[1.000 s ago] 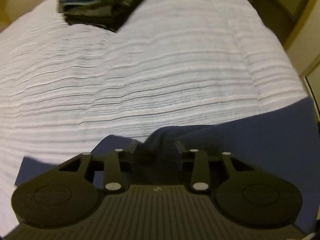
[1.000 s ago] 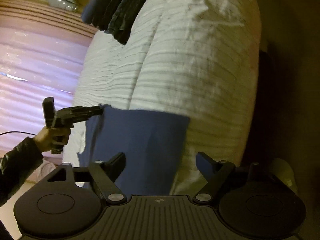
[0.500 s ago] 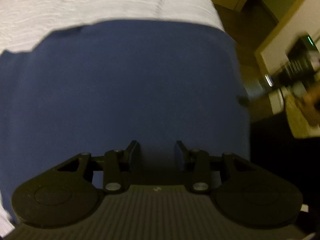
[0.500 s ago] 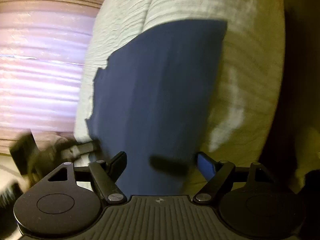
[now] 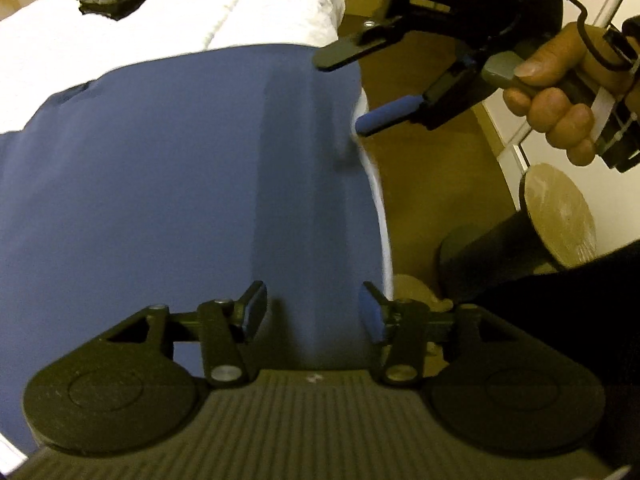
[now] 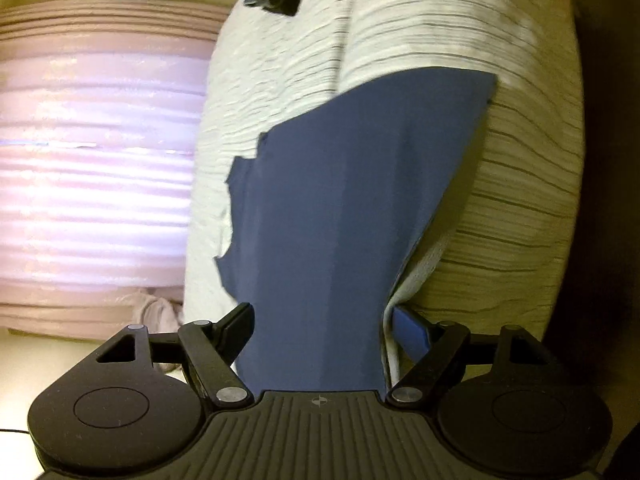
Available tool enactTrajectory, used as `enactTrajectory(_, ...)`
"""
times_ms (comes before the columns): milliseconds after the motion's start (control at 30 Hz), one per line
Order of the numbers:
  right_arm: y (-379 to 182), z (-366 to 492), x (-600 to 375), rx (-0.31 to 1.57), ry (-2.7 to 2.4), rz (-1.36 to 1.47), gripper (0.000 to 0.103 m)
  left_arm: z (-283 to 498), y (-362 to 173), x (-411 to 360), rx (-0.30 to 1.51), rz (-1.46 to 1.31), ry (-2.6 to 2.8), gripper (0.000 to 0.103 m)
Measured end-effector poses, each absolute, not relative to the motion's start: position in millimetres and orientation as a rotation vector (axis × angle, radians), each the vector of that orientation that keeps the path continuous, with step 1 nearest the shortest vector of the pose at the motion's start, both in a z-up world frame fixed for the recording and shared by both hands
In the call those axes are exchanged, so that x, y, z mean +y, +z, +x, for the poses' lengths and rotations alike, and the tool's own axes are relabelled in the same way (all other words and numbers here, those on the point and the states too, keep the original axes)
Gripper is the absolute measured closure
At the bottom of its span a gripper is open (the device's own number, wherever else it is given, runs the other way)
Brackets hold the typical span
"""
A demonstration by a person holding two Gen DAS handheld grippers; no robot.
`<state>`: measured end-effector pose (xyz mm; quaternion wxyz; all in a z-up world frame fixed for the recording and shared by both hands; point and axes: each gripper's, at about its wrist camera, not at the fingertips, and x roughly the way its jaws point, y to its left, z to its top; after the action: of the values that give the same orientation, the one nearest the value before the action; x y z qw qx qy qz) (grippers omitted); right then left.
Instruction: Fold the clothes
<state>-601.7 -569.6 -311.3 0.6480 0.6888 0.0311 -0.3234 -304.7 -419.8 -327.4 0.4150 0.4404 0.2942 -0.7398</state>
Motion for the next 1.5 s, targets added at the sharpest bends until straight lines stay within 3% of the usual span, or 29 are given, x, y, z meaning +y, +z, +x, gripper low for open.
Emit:
enactTrajectory(233, -312, -609, -579, 0.100, -0.740, 1.574, 0.023, -328, -337, -429, 0.687, 1.130, -1.806, 0.054)
enactTrajectory(433, -311, -599, -590, 0.220, -0.732, 1.527, 0.023, -301, -329, -422, 0.708, 1.112, -1.620, 0.054)
enactTrajectory(767, -293, -546, -653, 0.425, -0.603, 1.348, 0.023, -205, -345, -343, 1.027, 0.930, -1.127, 0.053)
enactTrajectory(1167, -288, -526, -642, 0.834, -0.644, 1.253, 0.023, -209, -343, -277, 1.181, 0.712, -0.948, 0.052)
enactTrajectory(1500, -245, -533, -655, 0.883, -0.645, 1.151, 0.023, -201, -300, -277, 1.099, 0.677, -0.914, 0.052)
